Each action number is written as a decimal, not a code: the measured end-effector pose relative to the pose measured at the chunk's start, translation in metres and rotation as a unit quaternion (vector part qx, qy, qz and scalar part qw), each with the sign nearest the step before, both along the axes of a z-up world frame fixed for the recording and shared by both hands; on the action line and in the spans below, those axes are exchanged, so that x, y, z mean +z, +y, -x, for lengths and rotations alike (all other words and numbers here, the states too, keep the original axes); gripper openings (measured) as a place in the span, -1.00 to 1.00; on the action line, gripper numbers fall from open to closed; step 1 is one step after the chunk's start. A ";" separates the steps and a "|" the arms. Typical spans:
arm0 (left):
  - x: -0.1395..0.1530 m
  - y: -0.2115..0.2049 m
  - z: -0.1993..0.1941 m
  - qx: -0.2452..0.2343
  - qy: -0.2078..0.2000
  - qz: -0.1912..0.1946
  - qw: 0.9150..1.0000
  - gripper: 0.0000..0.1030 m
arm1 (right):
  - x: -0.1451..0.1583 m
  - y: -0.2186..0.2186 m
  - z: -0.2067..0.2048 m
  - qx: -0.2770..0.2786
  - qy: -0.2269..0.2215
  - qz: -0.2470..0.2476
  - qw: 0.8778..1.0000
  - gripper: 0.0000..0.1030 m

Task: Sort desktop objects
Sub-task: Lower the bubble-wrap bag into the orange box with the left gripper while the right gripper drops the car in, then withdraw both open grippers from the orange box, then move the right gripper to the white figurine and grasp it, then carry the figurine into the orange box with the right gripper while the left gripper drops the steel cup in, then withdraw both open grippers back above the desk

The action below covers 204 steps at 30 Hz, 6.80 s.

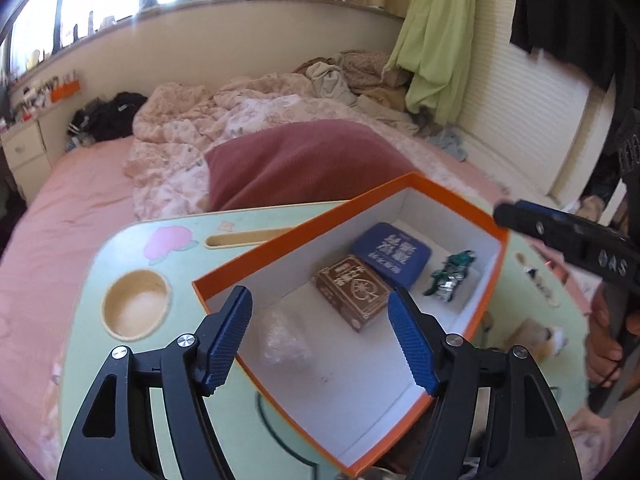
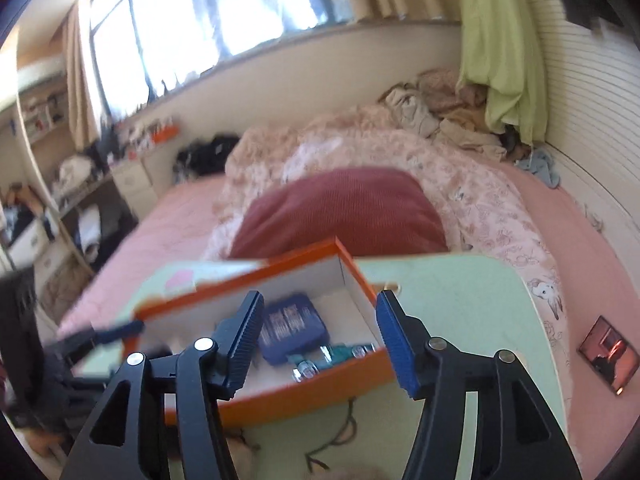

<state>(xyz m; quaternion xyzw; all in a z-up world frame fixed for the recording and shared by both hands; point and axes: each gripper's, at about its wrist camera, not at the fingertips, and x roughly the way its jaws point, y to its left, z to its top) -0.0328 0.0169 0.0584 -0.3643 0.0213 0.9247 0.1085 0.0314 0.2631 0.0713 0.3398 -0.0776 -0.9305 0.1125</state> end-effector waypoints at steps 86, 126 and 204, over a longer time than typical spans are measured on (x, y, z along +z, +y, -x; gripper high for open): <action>-0.061 -0.031 -0.118 0.017 -0.034 0.033 0.999 0.99 | -0.061 0.075 -0.116 -0.082 -0.016 0.121 0.989 -0.02; -0.048 -0.007 -0.063 -0.078 -0.068 -0.010 0.995 -0.27 | -0.044 0.047 -0.175 -0.057 0.136 0.085 0.985 -0.23; -0.051 -0.036 -0.095 -0.003 -0.056 -0.095 0.994 1.00 | -0.090 -0.024 -0.122 0.002 -0.094 -0.095 0.991 0.98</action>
